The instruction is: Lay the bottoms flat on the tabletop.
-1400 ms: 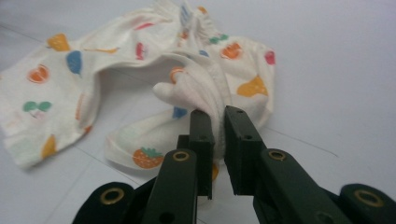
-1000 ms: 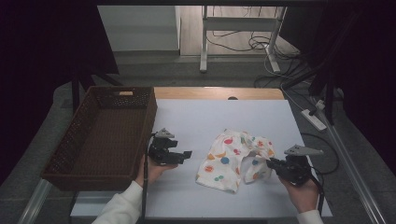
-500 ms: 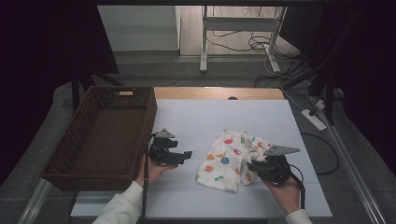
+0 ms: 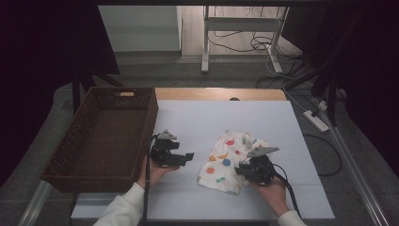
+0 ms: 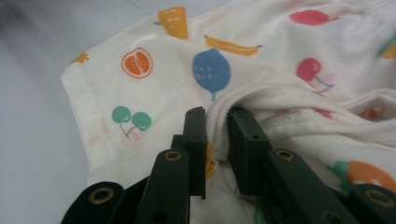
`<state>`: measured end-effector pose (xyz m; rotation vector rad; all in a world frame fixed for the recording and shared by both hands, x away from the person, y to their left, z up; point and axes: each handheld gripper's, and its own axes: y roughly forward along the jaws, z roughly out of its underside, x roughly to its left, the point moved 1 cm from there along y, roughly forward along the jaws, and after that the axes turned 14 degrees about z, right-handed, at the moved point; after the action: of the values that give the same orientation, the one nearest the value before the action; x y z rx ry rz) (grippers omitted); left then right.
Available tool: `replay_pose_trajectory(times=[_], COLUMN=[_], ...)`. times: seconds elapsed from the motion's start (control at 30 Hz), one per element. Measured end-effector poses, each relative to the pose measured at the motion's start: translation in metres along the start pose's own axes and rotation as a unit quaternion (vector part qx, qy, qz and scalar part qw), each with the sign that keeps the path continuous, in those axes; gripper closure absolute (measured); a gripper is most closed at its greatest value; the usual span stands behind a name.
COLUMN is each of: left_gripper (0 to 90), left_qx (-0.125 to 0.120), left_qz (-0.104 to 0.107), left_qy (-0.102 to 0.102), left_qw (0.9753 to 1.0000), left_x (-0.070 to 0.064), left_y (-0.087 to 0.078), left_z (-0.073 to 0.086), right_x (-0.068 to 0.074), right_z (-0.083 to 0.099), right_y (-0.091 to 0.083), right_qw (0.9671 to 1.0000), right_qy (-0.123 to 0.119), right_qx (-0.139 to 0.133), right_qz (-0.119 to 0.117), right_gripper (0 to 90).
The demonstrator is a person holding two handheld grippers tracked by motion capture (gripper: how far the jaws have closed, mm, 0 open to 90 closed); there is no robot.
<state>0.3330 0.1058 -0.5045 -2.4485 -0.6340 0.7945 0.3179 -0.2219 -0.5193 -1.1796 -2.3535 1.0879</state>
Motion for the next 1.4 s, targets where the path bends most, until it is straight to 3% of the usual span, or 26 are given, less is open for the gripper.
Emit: replay_pose_trajectory(times=[0.17, 0.33, 0.57, 0.83, 1.13, 1.4], left_gripper=[19.5, 19.5, 19.4, 19.5, 19.4, 19.4], left_qx=[0.0, -0.001, 0.0, 0.0, 0.0, 0.0], left_qz=[0.0, -0.001, -0.001, -0.001, -0.002, -0.002], left_qy=[0.0, -0.001, -0.001, -0.002, -0.002, -0.003], left_qw=[1.0, 1.0, 1.0, 1.0, 1.0, 1.0], left_x=[0.0, 0.001, 0.001, 0.002, 0.002, 0.002], left_y=[0.0, -0.001, -0.001, 0.0, -0.001, -0.001], left_z=[0.0, 0.0, 0.0, 0.0, 0.001, 0.001], right_x=[0.007, 0.007, -0.008, -0.028, -0.049, -0.051], right_z=[-0.002, -0.004, -0.001, 0.005, 0.02, 0.037], right_y=[0.005, -0.006, -0.034, -0.051, -0.053, -0.049], right_qw=[0.9998, 0.9994, 0.9973, 0.995, 0.9944, 0.9946], right_qy=[-0.003, 0.003, 0.033, 0.058, 0.073, 0.077], right_qx=[0.004, -0.02, -0.063, -0.081, -0.057, -0.032], right_qz=[-0.021, -0.027, -0.02, -0.001, 0.05, 0.061], right_gripper=[69.2, 56.5, 49.6, 49.2, 50.4, 53.4])
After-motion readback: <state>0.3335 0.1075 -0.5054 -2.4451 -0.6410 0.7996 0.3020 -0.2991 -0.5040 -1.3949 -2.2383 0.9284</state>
